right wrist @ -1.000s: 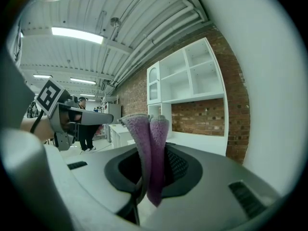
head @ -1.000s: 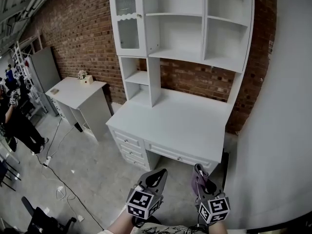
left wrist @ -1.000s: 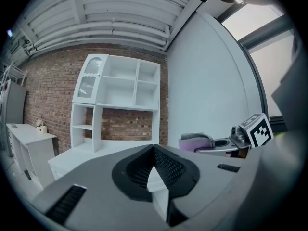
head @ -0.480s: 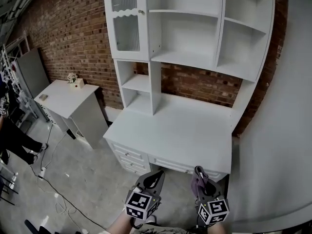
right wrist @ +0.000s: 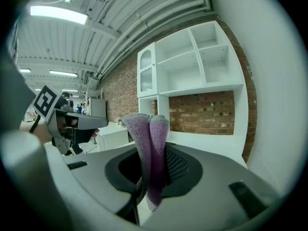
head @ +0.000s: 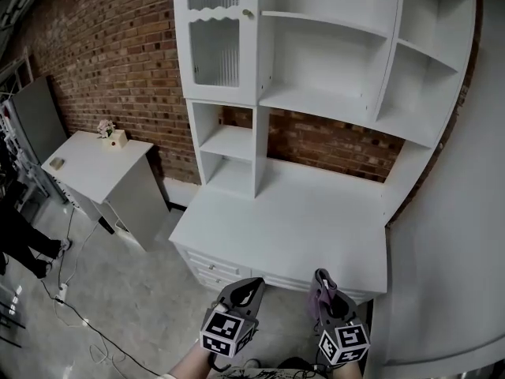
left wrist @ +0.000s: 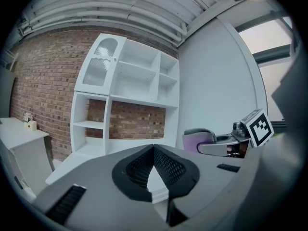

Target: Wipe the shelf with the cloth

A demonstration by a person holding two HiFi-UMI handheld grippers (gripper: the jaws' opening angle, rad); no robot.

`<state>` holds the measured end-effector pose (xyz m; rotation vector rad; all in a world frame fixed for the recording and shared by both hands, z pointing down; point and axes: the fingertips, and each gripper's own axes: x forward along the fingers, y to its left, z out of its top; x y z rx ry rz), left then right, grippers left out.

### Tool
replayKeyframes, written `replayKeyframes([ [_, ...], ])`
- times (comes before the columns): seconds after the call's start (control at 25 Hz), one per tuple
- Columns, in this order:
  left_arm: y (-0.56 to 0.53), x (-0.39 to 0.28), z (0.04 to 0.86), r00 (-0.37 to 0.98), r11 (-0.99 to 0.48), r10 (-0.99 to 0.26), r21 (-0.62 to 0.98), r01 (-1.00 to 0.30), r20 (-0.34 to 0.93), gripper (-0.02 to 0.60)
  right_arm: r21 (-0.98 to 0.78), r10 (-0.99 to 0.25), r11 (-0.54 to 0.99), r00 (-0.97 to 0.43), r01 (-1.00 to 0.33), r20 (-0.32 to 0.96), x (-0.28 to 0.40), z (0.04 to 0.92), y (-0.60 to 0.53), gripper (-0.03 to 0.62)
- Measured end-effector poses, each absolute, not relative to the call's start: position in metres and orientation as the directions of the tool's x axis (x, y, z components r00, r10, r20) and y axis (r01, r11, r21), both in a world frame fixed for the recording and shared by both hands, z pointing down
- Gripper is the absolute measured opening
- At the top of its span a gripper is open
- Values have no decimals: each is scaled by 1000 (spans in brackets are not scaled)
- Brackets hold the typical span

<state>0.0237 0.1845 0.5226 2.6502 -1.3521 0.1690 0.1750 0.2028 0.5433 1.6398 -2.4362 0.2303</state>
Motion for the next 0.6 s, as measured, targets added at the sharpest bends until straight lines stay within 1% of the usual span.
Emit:
replayKeyframes([
  [0.16,160,11,532,585,-574,-790,110,-811,184,14,-13,-898,374,-366,-927,246,163,545,180,80],
  [0.32,129,10,538,579,-564,-793,131,-815,191,14,-20,-893,373,-365,-928,263,165,552,147,80],
  [0.44,97,10,539,569,-555,-795,124,-822,210,14,-43,-891,378,-377,-925,252,167,549,112,80],
  [0.6,41,19,535,555,-546,-813,101,-832,178,14,-31,-889,399,-395,-916,233,175,540,58,80],
])
